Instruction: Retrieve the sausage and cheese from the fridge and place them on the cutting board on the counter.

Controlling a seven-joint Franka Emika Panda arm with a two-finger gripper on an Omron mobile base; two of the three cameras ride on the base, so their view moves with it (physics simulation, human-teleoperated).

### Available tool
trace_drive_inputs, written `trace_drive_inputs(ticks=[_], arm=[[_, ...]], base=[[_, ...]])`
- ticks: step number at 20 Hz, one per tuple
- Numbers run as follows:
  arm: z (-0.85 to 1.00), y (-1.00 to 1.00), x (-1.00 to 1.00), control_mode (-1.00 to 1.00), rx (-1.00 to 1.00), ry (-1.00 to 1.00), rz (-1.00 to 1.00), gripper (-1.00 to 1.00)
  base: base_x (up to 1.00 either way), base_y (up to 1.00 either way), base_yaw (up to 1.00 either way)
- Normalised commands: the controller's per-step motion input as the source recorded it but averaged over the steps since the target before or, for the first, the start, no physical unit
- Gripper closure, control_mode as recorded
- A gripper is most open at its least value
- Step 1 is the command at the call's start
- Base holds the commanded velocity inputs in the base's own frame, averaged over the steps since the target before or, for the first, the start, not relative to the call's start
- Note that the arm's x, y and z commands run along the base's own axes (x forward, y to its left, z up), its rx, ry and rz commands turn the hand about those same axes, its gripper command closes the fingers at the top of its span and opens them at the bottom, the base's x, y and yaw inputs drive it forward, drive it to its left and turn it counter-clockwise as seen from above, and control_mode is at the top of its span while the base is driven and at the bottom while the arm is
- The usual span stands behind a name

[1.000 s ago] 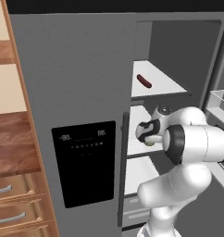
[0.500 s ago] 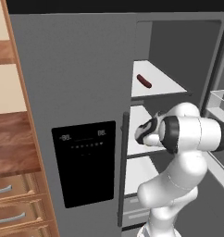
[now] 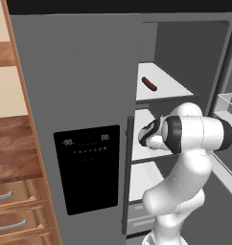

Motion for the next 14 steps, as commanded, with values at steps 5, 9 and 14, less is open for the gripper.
trace_drive_inputs(ticks=[5, 9, 14], arm=[[-0.02, -0.01, 0.00, -1.00, 0.00, 0.02, 0.00, 1.00], [0.04, 0.00, -0.54, -1.00, 0.00, -0.11, 0.00, 1.00], [0.69, 0.00, -0.90, -1.00, 0.00, -0.16, 0.00, 1.00]], base=[[0.00, 0.00, 0.00], [0.00, 0.00, 0.00], [0.00, 0.00, 0.00]])
